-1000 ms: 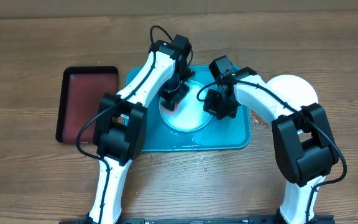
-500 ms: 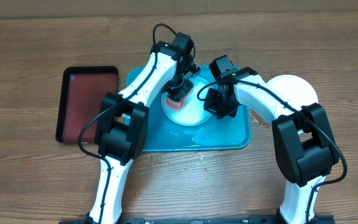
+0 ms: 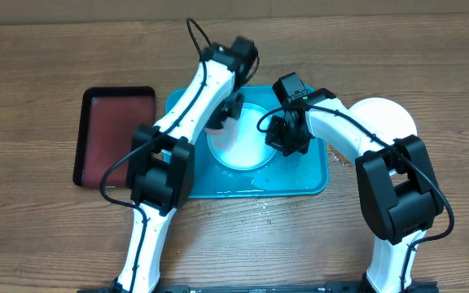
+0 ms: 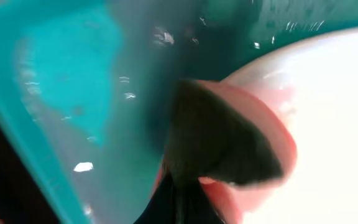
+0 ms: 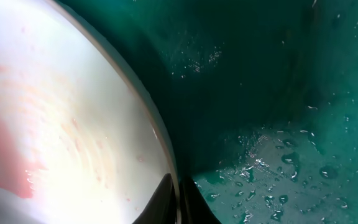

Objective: Clean dirty plates on tray and stack at the side
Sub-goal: 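Lift the sponge away and carry the white plate right with the right gripper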

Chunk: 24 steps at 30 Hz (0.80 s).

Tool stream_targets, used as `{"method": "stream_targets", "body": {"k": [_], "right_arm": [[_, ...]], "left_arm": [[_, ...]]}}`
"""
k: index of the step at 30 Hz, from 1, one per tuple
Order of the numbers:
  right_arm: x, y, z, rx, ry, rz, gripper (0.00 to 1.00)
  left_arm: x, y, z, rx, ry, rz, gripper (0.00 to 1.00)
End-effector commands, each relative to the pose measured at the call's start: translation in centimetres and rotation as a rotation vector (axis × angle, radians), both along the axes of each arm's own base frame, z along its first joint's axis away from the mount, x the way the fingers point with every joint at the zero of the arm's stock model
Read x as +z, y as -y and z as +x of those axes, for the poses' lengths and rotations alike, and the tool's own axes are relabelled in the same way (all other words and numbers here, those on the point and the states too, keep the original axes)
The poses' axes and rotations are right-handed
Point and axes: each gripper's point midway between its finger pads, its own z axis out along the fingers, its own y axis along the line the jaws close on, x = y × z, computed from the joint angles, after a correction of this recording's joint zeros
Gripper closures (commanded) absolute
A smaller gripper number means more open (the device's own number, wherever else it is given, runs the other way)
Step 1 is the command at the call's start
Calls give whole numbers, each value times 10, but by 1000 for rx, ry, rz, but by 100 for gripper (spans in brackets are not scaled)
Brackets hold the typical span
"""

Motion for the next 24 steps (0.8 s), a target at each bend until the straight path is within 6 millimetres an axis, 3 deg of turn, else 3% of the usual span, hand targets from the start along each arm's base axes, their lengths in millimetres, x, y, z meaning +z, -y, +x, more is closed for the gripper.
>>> {"method": "stream_targets", "body": {"k": [1, 5, 8, 15, 24], "right_arm": [[-10, 11, -10, 9, -27, -52, 96], [-10, 6, -12, 57, -28, -27, 96], [-8, 1, -17, 124, -36, 5, 96], [14, 15, -23, 175, -10, -61, 96], [105, 70, -19, 104, 267, -444, 96]], "left_arm": [[62, -2, 27, 71, 142, -80, 96], [115, -11, 36, 106, 216, -171, 96], [133, -23, 39, 134, 241, -200, 96], [125, -36, 30, 156, 186, -175, 96], [123, -18, 24, 133, 155, -238, 96]]}}
